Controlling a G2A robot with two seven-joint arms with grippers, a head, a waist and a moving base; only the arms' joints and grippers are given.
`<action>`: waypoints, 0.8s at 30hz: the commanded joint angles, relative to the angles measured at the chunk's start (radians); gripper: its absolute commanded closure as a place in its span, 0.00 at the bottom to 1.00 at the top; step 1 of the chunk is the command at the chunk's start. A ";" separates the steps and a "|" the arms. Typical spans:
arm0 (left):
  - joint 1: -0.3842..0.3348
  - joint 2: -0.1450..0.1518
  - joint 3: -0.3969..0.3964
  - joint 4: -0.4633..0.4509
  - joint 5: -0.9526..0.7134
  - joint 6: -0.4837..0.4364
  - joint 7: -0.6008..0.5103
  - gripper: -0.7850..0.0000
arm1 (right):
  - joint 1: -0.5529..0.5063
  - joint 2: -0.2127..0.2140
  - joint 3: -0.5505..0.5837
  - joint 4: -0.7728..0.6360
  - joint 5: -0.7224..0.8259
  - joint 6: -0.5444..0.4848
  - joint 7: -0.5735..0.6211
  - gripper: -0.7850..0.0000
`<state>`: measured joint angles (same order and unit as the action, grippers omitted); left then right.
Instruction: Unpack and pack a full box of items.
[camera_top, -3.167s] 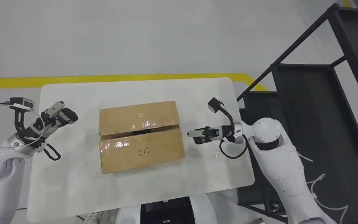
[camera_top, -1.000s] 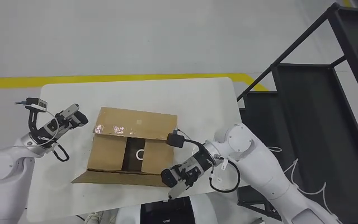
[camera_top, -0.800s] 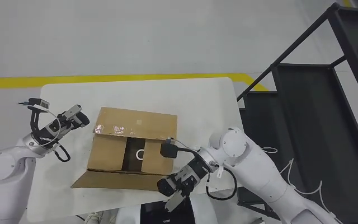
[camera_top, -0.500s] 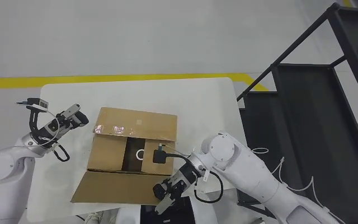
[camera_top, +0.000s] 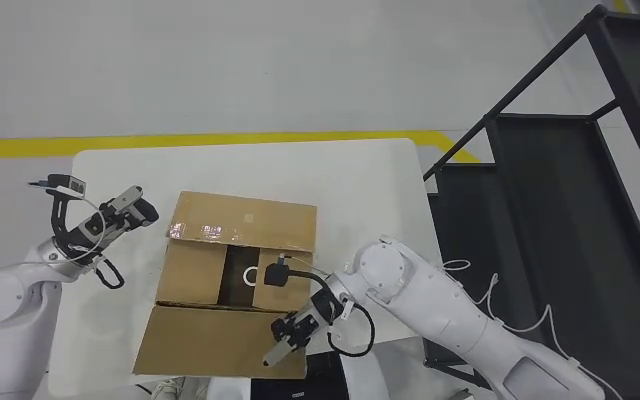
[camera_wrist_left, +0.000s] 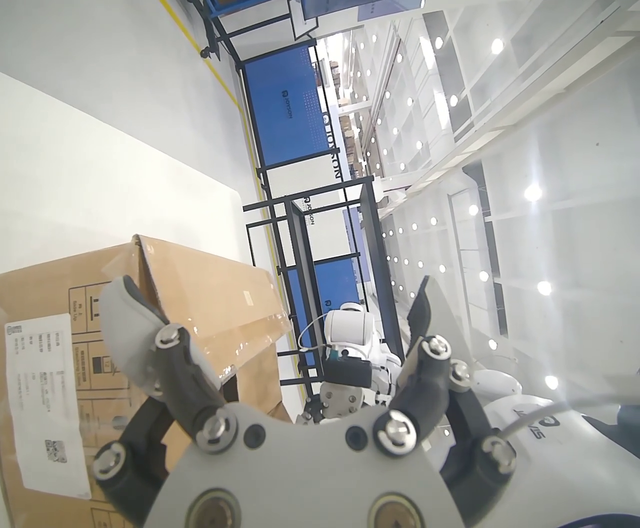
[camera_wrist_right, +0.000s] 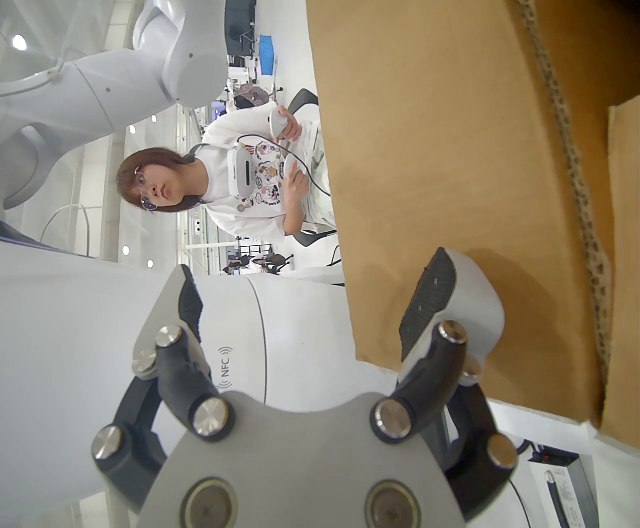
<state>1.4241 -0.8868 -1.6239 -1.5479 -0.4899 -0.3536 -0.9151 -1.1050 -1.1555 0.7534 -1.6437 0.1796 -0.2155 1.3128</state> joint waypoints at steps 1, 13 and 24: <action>0.000 0.000 -0.004 -0.004 -0.001 0.001 -0.002 0.00 | 0.006 -0.001 -0.004 0.010 -0.018 0.005 -0.016 0.00; 0.005 -0.001 -0.015 -0.013 -0.013 0.002 -0.005 0.00 | 0.006 0.005 -0.006 0.001 -0.043 0.007 -0.042 0.00; 0.011 0.008 -0.032 -0.015 -0.055 0.006 -0.203 0.00 | 0.000 0.011 -0.001 -0.002 -0.045 -0.004 -0.066 0.00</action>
<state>1.4352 -0.8813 -1.6537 -1.5679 -0.5447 -0.3432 -1.0651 -1.1048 -1.1453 0.7512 -1.6437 0.1352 -0.2201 1.2463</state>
